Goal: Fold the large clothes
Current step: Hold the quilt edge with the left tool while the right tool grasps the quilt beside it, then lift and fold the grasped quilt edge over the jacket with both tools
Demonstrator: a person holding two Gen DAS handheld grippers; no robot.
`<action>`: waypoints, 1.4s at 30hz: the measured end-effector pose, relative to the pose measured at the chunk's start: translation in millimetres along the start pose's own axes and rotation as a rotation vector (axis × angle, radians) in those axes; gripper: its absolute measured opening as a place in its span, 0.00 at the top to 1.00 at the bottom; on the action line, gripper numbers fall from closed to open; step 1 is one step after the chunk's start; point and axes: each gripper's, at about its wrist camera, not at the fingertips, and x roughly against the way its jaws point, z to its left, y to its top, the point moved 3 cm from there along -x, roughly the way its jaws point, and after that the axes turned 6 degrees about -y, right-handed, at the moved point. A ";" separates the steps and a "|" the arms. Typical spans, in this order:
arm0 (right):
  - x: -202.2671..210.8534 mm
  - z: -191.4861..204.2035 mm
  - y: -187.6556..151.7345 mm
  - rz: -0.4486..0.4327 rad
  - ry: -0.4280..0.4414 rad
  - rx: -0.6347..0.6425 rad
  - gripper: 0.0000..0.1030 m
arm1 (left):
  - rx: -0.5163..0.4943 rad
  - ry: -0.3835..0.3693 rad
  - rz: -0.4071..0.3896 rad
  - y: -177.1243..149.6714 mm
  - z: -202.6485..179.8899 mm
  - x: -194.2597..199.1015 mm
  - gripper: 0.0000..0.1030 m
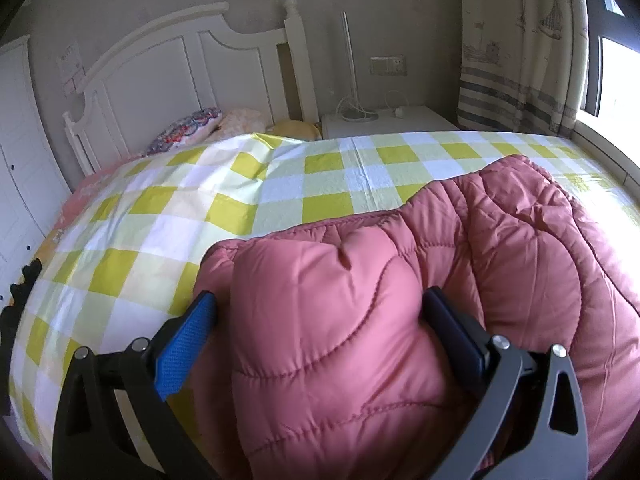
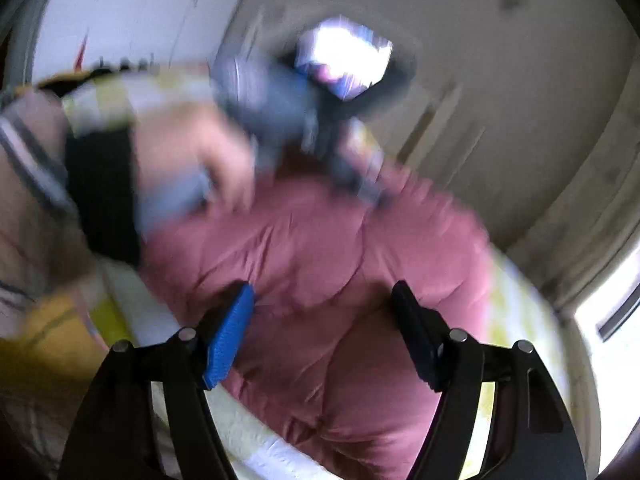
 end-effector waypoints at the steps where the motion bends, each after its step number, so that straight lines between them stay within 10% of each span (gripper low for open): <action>1: -0.4 -0.6 -0.8 -0.002 0.003 0.000 0.31 | -0.001 0.002 -0.007 0.4 -0.6 1.6 0.02; 9: 26.3 -4.3 12.5 -0.005 0.073 -0.010 0.32 | -0.001 0.006 -0.007 -0.1 -2.9 4.9 0.02; 15: 42.0 -84.6 17.3 -0.123 -0.002 -0.339 0.17 | 0.015 -0.012 -0.001 -0.5 -0.3 5.3 0.02; 19: -14.4 -85.0 -14.2 0.071 0.076 -0.367 0.14 | 0.015 -0.011 -0.001 -0.6 0.7 5.8 0.02; 42: -27.5 -125.4 -34.0 0.157 0.284 -0.562 0.04 | 0.044 0.012 -0.057 -20.2 24.6 58.7 0.02</action>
